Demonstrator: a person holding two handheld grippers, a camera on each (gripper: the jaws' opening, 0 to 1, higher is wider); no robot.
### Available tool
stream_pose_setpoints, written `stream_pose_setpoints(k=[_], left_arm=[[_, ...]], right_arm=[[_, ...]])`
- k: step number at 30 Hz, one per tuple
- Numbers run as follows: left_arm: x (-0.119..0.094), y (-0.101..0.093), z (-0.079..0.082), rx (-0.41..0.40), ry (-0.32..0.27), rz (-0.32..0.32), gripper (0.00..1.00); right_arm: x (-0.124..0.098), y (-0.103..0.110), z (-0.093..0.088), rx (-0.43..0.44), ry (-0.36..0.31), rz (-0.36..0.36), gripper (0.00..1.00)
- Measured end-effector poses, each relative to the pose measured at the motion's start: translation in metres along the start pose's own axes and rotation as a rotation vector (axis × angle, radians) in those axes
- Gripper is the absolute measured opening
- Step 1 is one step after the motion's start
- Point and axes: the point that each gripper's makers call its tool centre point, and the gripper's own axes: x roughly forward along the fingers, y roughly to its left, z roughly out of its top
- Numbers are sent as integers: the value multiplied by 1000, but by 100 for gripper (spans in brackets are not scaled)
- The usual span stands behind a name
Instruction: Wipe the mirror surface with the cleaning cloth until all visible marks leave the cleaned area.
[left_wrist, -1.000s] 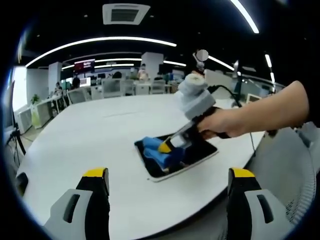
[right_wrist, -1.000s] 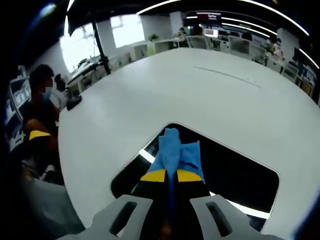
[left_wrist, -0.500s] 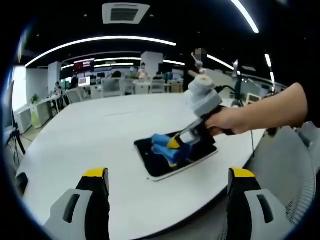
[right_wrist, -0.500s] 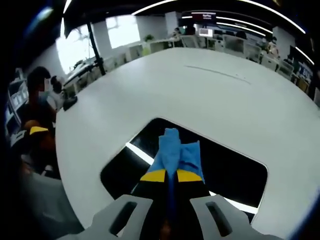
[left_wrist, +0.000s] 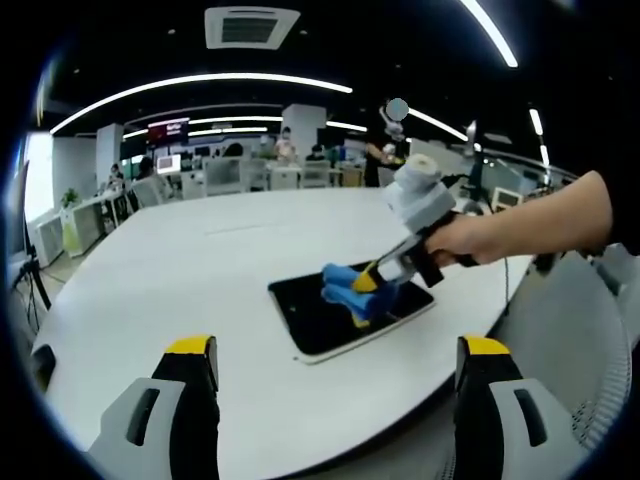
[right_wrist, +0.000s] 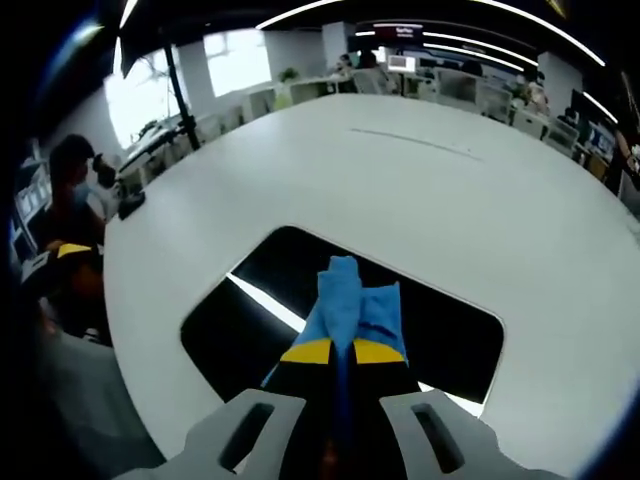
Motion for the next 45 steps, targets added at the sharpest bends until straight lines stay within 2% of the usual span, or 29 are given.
stream_pose_setpoints(k=[18, 45], left_arm=[[1, -1, -1, 0, 4, -1, 99], [1, 0, 0, 1, 0, 1, 99]], right_arm=[[-12, -31, -12, 54, -12, -33, 1], [-27, -59, -28, 63, -4, -90, 1]])
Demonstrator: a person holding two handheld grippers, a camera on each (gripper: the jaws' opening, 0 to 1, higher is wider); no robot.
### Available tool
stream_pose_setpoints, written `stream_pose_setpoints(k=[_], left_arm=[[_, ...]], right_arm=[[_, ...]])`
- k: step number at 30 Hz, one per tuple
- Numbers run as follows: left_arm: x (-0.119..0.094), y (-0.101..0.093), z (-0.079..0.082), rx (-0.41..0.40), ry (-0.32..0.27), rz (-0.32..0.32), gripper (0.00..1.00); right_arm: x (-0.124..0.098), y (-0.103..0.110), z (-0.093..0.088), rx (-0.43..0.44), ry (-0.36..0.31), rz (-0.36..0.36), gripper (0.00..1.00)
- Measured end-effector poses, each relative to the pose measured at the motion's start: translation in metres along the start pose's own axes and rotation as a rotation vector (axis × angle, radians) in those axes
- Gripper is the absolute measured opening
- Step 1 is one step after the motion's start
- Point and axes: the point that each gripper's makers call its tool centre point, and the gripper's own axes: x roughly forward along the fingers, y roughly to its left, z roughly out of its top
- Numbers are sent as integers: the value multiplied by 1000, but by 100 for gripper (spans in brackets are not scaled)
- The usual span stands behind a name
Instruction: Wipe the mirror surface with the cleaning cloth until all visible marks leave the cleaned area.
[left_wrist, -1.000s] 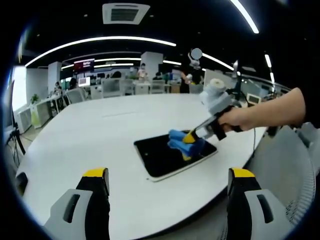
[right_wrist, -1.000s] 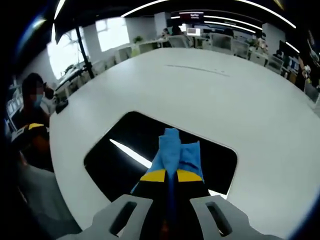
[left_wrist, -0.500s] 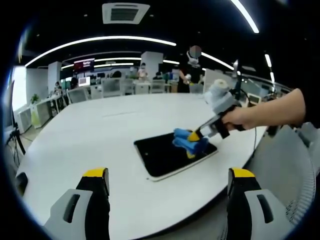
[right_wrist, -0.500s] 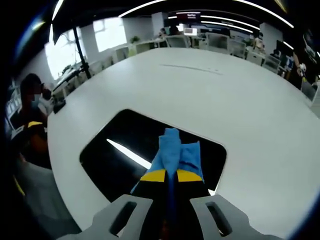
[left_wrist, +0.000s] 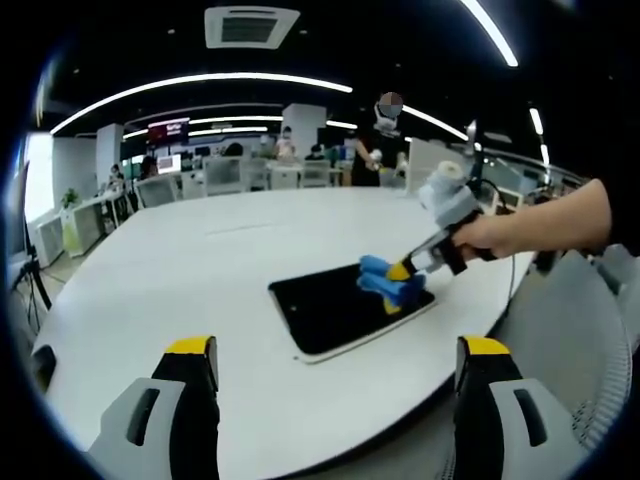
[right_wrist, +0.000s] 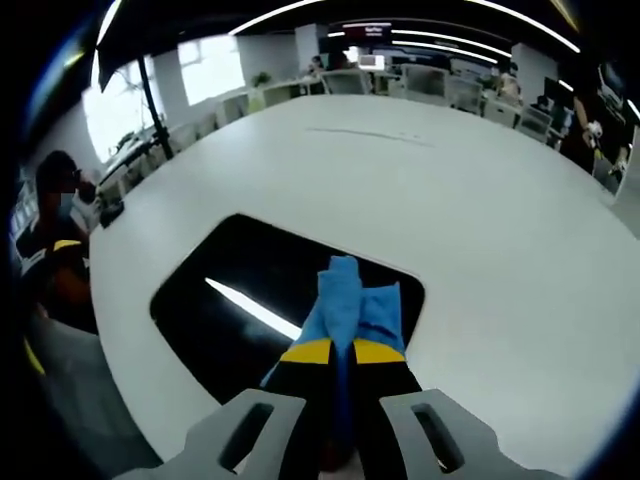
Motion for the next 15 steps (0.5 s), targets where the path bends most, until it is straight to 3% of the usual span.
stream_pose_setpoints(k=[15], left_arm=[[0, -1, -1, 0, 6, -3, 99]], right_arm=[[-6, -6, -5, 31, -5, -13, 1]])
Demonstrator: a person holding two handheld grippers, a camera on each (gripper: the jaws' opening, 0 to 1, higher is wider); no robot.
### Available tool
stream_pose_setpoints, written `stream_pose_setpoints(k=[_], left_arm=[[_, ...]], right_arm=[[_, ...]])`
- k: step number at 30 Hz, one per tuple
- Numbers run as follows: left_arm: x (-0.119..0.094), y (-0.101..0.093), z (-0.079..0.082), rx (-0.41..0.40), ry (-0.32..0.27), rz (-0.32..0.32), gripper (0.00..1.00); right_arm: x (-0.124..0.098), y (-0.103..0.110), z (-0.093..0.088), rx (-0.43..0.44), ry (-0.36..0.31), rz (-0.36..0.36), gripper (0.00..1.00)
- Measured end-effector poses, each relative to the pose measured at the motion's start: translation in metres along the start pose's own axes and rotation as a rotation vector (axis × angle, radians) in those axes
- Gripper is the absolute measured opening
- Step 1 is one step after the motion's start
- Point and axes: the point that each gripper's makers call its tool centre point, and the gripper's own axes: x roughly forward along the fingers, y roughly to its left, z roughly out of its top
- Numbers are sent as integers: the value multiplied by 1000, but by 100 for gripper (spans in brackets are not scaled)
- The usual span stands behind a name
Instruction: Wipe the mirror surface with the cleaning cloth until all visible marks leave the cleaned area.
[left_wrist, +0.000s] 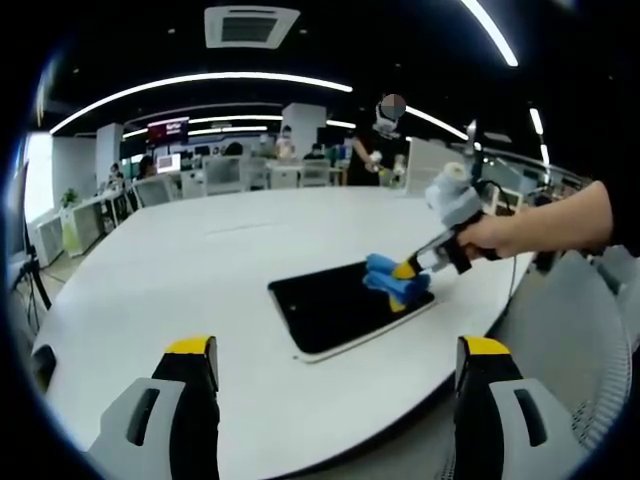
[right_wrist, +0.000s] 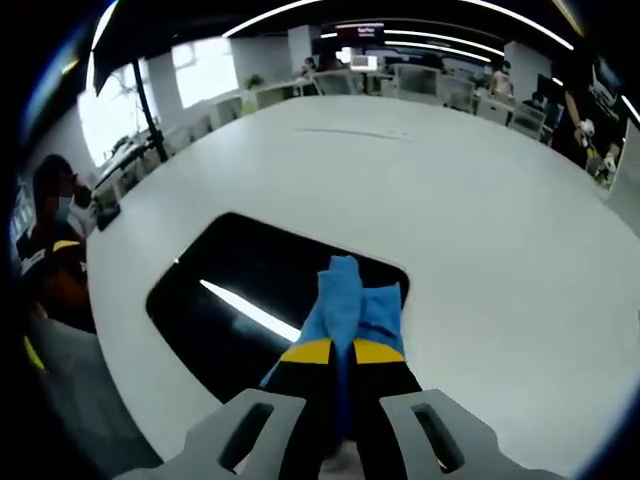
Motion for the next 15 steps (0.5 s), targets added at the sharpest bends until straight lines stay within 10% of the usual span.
stream_pose_setpoints(k=[15], left_arm=[[-1, 1, 2, -2, -12, 1, 99]], right_arm=[[-2, 3, -1, 21, 4, 4, 1]])
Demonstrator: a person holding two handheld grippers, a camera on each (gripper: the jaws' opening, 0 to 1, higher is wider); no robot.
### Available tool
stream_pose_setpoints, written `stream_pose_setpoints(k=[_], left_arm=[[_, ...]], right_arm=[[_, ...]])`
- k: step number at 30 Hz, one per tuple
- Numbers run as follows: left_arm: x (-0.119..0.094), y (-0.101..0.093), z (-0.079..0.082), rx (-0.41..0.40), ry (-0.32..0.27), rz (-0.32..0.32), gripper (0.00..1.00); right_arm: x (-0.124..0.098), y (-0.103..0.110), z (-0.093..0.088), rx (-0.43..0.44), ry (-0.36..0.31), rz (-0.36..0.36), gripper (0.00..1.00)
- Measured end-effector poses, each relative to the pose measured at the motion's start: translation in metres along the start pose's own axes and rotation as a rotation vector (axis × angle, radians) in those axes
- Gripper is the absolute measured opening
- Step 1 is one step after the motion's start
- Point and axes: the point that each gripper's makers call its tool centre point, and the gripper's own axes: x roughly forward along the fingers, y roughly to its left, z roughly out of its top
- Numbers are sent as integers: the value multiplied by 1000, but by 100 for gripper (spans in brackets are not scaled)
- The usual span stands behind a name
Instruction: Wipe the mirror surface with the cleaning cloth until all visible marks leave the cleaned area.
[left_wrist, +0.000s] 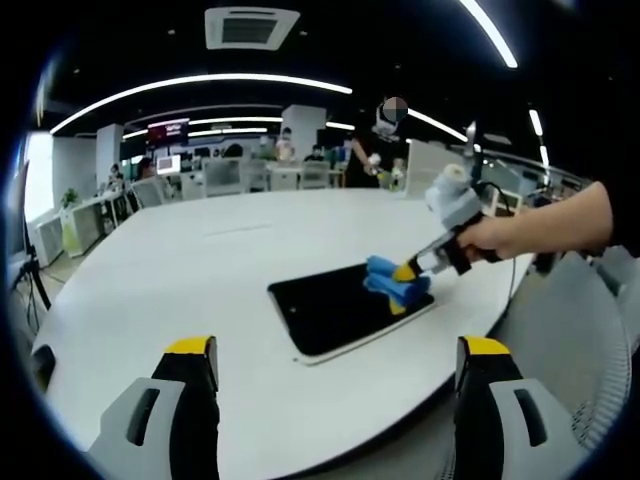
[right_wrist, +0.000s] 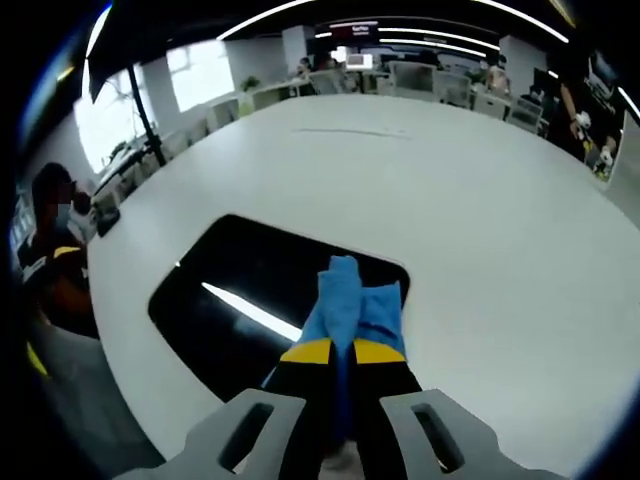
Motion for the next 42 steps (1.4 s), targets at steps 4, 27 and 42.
stream_pose_setpoints(k=[4, 27, 42], left_arm=[[0, 0, 0, 0, 1, 0, 99], [1, 0, 0, 0, 1, -1, 99], [0, -1, 0, 0, 2, -2, 99]], right_arm=[[-2, 1, -2, -3, -1, 6, 1], [-16, 12, -20, -14, -2, 36, 1], [-22, 18, -28, -38, 0, 47, 1]])
